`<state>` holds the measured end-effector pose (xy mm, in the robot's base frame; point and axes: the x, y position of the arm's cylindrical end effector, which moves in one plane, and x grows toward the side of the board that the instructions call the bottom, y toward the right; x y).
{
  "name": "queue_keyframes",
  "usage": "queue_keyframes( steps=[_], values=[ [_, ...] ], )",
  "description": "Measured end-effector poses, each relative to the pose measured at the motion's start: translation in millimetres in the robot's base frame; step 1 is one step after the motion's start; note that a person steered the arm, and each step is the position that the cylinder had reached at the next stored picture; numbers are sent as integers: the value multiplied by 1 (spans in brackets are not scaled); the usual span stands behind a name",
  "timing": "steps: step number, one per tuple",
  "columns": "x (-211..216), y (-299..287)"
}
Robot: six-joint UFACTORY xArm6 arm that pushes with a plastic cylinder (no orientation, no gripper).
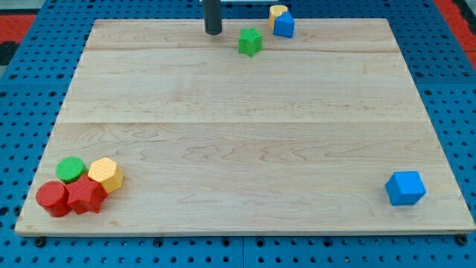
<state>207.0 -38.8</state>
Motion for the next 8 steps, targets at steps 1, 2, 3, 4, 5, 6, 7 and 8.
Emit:
queue_keyframes(
  steps=[1, 2, 3, 4, 5, 6, 7, 8],
  values=[
    [11, 21],
    [35, 46],
    [44, 53],
    [65, 53],
    [64, 71],
    [52, 101],
    [54, 122],
    [73, 138]
  ],
)
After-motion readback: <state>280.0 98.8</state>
